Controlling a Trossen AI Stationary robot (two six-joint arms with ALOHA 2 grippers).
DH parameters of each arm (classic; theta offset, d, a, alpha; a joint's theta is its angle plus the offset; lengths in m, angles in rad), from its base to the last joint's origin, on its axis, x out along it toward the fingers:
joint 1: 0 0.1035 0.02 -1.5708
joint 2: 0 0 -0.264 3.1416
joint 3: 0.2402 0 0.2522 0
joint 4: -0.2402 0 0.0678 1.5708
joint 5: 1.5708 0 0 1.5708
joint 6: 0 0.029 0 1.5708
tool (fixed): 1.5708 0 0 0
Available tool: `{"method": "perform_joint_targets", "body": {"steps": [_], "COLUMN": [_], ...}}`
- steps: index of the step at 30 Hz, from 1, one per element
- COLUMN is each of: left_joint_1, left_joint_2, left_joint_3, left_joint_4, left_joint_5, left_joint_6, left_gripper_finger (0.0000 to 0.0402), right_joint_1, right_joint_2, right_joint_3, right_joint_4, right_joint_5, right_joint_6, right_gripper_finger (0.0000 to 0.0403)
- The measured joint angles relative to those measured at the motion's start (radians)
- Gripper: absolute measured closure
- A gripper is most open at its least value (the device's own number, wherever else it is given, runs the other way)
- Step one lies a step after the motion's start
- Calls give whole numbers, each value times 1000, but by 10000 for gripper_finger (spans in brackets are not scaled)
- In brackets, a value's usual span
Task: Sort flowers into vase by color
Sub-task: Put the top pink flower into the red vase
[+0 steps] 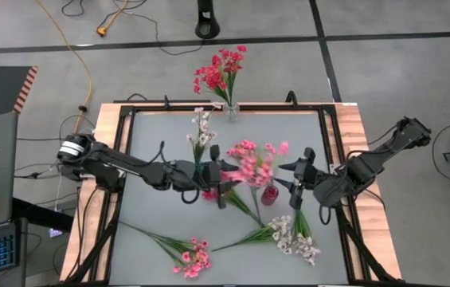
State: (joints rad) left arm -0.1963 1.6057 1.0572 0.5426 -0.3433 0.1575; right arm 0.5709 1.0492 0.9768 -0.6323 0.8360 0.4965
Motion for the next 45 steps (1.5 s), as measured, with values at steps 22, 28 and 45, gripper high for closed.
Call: {"method": "perform_joint_targets", "body": {"steps": [22, 28, 45], "left_joint_1": [-38, -68, -160], "left_joint_2": [-63, -118, -366], "left_joint_3": [105, 105, 99], "left_joint_4": [-570, -697, -1109], "left_joint_5": [17, 17, -156], "left_joint_6": [-161, -180, -362], "left_gripper_finger": [276, 276, 276], "right_joint_1": [-4, 1, -282], "right_joint_2": [-3, -3, -3], "right_joint_3": [0, 0, 0], "right_joint_4": [-46, -52, -310], "right_joint_5": [0, -6, -232], "right_joint_6": [0, 1, 421], "right_gripper_finger": [179, 179, 180]}}
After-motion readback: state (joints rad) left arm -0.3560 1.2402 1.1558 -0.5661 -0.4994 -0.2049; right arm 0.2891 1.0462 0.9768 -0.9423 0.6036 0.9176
